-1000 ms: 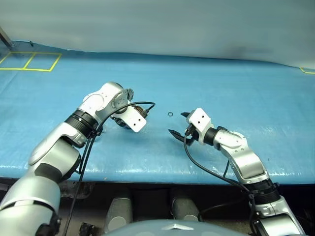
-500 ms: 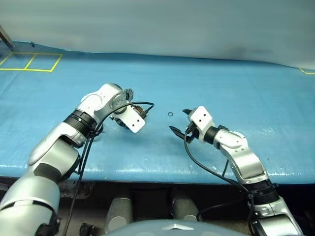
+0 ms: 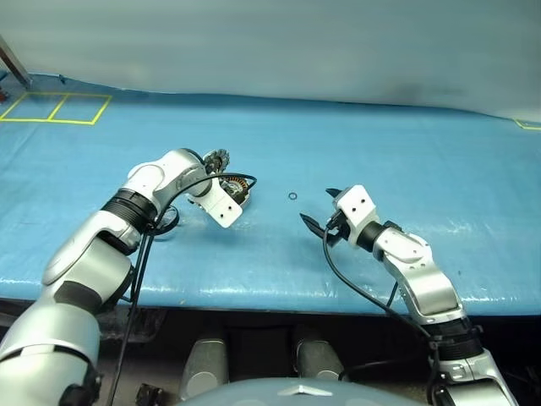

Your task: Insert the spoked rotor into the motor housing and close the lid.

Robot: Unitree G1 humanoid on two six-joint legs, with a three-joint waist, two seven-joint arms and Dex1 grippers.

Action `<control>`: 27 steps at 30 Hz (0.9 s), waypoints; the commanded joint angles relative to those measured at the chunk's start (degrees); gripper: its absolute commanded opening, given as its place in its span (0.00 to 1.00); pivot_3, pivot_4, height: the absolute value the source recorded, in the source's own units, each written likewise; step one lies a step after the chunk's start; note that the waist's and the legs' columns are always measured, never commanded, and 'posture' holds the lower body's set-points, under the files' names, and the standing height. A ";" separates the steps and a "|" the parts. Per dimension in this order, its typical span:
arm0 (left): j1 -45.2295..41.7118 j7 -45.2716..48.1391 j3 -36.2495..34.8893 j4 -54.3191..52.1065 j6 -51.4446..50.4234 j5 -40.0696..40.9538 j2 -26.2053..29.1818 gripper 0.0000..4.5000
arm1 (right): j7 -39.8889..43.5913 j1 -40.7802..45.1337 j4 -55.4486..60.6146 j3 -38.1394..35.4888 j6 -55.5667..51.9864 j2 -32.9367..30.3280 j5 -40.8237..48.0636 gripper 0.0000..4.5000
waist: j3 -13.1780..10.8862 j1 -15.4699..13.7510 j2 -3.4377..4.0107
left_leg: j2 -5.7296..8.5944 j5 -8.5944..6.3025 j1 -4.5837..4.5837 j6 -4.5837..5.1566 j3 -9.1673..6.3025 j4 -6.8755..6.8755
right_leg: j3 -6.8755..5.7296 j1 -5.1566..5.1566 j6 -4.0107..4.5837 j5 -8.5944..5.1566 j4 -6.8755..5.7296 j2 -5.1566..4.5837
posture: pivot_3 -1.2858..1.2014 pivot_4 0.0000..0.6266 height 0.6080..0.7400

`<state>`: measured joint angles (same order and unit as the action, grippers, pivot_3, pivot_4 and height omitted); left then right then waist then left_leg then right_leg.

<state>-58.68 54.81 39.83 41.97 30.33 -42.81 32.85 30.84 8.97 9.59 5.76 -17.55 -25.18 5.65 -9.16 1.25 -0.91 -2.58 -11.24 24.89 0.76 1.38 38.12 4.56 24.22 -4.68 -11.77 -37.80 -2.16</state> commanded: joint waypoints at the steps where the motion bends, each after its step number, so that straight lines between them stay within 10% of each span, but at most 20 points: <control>1: -3.37 -5.92 -0.85 0.13 5.58 -0.67 -0.05 0.47 | -0.27 -0.98 2.67 -1.91 1.19 0.04 0.89 1.00 | 0.00 -0.11 0.00 | 0.02 0.00 0.11 0.00 0.00 0.00 | 0.01 0.08 -0.01 0.01 0.02 -0.01 | 0.52 0.24 1.00; 27: -5.29 5.33 1.24 7.20 29.29 10.94 -5.68 0.47 | -1.21 -7.36 5.82 -3.75 1.81 0.59 1.25 1.00 | -0.04 -0.26 -0.06 | 0.05 -0.02 0.56 -0.03 -0.05 -0.01 | -0.02 0.44 -0.06 0.02 0.15 0.00 | 0.52 0.24 1.00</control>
<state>-61.88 60.18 41.50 49.27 58.44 -32.70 27.40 30.02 1.71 13.20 3.79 -17.00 -24.80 6.12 -9.20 1.00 -0.97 -2.52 -11.26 25.45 0.73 1.33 38.11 4.54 24.66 -4.75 -11.75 -37.64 -2.16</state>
